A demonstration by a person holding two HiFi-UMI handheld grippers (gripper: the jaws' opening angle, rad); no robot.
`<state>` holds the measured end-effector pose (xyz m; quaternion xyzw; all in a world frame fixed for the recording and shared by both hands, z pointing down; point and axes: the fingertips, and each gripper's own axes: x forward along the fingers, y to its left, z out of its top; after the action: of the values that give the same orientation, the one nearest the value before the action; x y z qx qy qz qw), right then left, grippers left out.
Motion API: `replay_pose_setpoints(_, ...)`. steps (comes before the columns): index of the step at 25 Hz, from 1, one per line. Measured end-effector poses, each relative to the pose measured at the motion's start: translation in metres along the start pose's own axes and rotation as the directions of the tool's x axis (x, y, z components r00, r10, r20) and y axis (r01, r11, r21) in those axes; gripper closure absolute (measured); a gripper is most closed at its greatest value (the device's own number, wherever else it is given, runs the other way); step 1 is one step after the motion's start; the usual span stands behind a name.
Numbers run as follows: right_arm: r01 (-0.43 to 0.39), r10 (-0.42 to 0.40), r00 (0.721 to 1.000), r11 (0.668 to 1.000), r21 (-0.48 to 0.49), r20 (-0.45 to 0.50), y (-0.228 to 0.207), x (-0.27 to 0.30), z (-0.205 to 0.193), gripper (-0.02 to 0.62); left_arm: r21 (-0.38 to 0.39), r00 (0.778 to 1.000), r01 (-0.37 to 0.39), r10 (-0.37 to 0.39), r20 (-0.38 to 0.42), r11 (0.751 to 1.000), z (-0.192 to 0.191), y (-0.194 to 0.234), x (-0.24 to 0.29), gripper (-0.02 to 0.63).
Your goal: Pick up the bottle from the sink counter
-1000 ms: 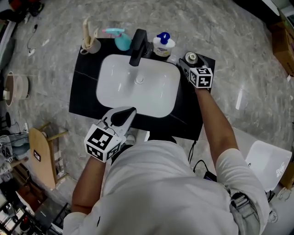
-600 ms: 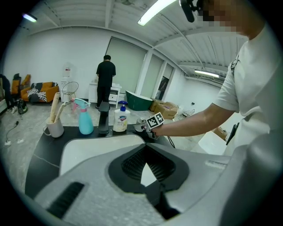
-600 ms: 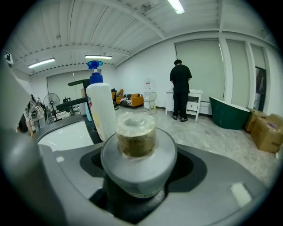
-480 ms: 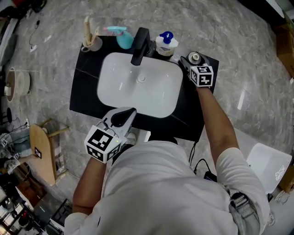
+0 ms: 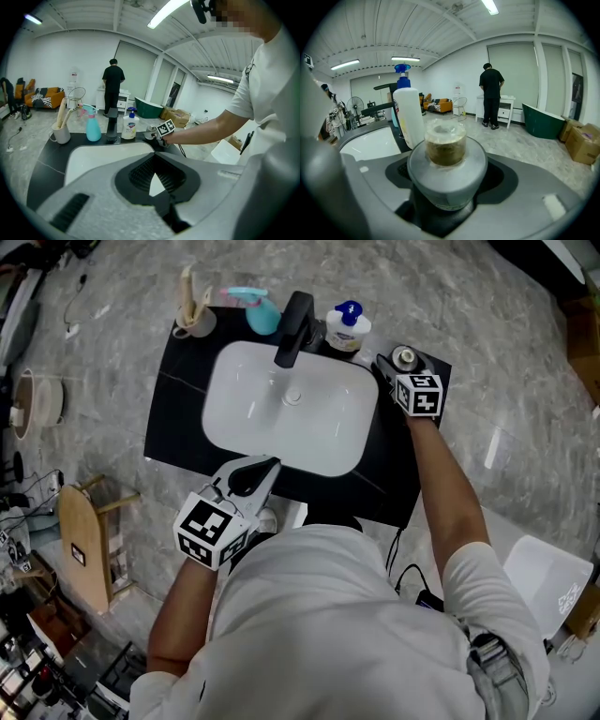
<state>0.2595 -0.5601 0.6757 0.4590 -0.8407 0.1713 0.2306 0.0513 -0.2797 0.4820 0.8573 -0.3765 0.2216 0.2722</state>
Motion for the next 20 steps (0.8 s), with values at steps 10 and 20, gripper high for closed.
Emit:
replay_pose_setpoints(10, 0.014, -0.014, 1.0, 1.0, -0.016, 0.016, 0.008, -0.031, 0.011, 0.236, 0.013, 0.999, 0.017, -0.017, 0.033, 1.0, -0.007, -0.007, -0.016, 0.6)
replay_pose_setpoints(20, 0.028, -0.027, 0.999, 1.0, -0.015, 0.035, 0.038, -0.077, 0.023, 0.238, 0.039, 0.996, 0.057, -0.059, 0.067, 0.998, -0.017, -0.016, -0.048, 0.6)
